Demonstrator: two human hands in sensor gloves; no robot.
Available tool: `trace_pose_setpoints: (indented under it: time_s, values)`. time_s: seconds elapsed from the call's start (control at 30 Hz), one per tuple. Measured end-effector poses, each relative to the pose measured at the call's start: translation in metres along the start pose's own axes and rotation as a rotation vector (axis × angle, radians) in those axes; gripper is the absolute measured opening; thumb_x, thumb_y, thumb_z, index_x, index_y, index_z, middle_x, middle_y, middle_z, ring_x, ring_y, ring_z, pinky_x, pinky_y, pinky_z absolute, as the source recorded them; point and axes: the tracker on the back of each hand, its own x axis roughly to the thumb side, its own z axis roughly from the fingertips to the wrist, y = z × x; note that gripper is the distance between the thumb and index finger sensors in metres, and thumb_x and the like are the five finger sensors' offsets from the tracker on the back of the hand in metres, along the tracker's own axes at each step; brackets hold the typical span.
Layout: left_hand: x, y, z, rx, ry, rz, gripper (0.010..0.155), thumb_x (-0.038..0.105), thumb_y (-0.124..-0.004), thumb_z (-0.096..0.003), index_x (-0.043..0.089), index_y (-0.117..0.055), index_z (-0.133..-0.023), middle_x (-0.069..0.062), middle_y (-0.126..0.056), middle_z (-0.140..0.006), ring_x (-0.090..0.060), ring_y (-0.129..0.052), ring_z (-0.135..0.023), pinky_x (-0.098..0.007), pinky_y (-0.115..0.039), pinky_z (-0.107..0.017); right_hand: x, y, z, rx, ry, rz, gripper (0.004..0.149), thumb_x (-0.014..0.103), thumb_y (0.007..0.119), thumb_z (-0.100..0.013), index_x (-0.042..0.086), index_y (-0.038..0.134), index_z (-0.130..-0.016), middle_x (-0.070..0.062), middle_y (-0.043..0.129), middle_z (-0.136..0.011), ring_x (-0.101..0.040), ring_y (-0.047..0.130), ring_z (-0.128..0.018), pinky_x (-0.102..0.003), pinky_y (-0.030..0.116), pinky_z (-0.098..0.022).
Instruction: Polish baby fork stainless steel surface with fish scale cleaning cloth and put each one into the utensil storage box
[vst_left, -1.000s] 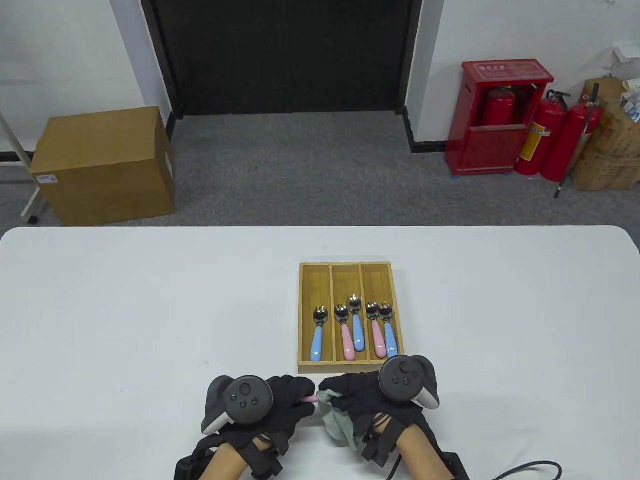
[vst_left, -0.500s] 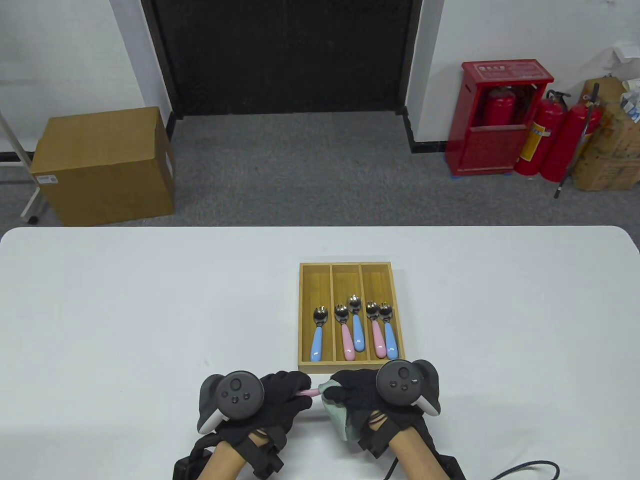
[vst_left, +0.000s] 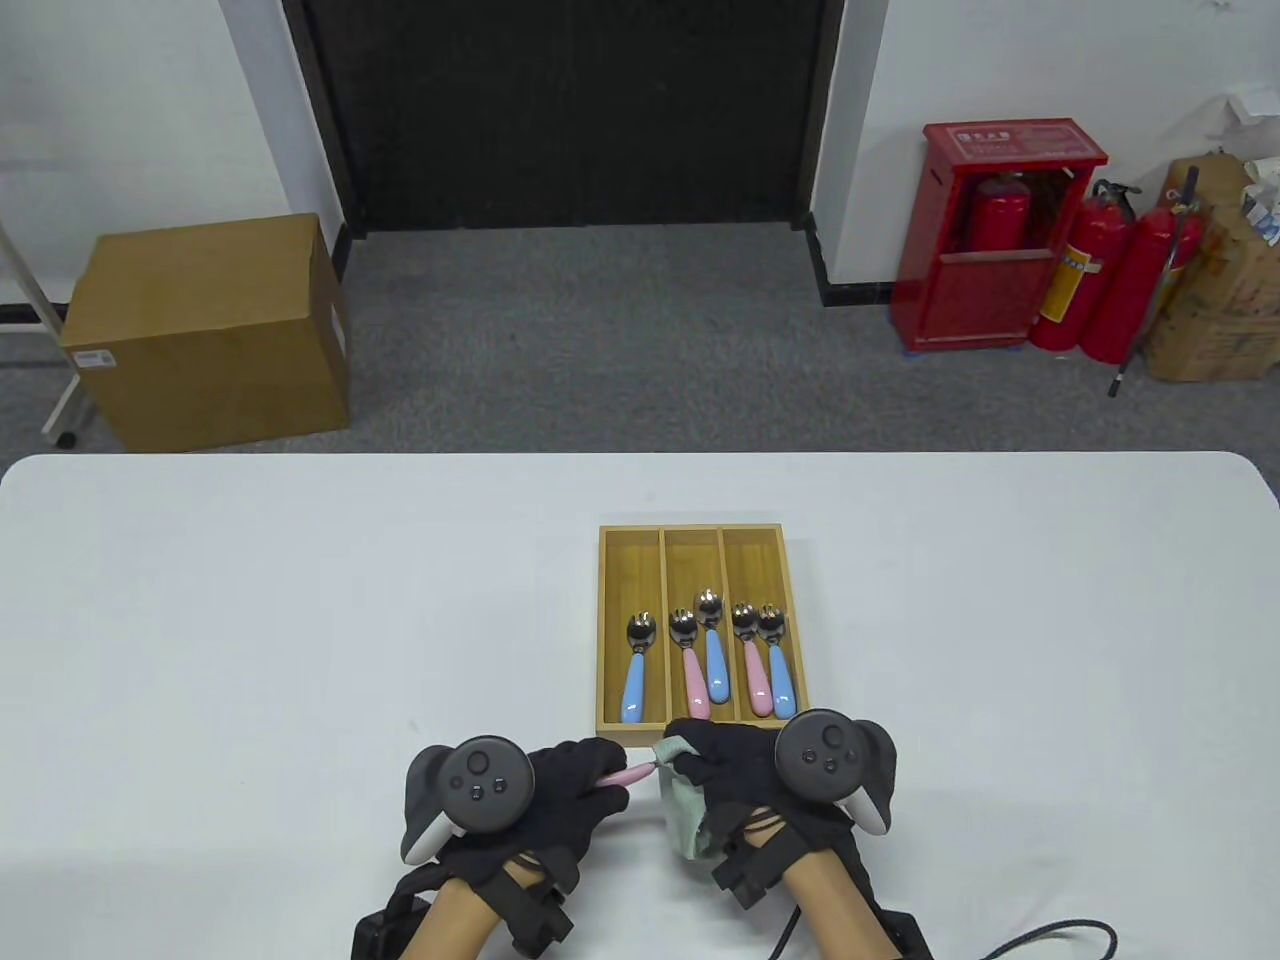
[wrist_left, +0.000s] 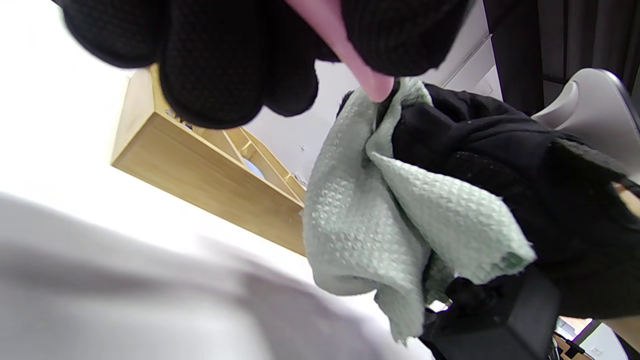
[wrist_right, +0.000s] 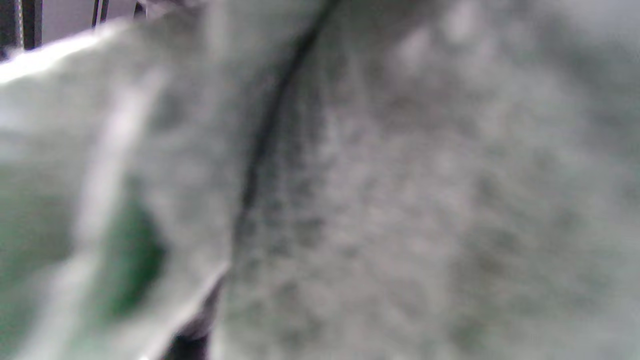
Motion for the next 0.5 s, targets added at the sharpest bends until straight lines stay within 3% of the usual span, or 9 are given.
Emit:
trace_pose_setpoints:
  time_s: [0.13, 0.27, 0.5]
  values:
    - [-0.001, 0.001, 0.000, 0.006, 0.001, -0.007, 0.049, 0.041, -0.080, -0.0480, 0.020, -0.075, -0.092, -0.011, -0.092, -0.076, -0.025, -0.100, -0.055, -0.054, -0.077, -0.052, -0.003, -0.002, 0.002, -0.033, 0.016, 0.007, 0.044, 0.023, 0.087, -0.032, 0.007, 0.097, -0.072, -0.019, 0.108, -0.046, -0.026, 0.106, -0.016, -0.048, 0.086, -0.012]
    - [-0.010, 0.007, 0.003, 0.042, 0.028, -0.016, 0.050, 0.041, -0.079, -0.0478, 0.017, -0.075, -0.091, -0.012, -0.093, -0.073, -0.025, -0.101, -0.053, -0.055, -0.078, -0.050, -0.015, -0.017, 0.006, -0.142, 0.060, 0.024, 0.043, 0.025, 0.088, -0.032, 0.006, 0.097, -0.070, -0.020, 0.108, -0.045, -0.026, 0.106, -0.015, -0.048, 0.086, -0.011]
    - [-0.027, 0.020, 0.001, 0.099, 0.188, -0.043, 0.050, 0.040, -0.079, -0.0486, 0.016, -0.074, -0.092, -0.013, -0.093, -0.077, -0.029, -0.103, -0.057, -0.057, -0.077, -0.051, -0.050, -0.035, 0.015, -0.217, 0.205, -0.137, 0.044, 0.025, 0.087, -0.035, 0.004, 0.094, -0.073, -0.022, 0.106, -0.048, -0.028, 0.105, -0.018, -0.049, 0.085, -0.013]
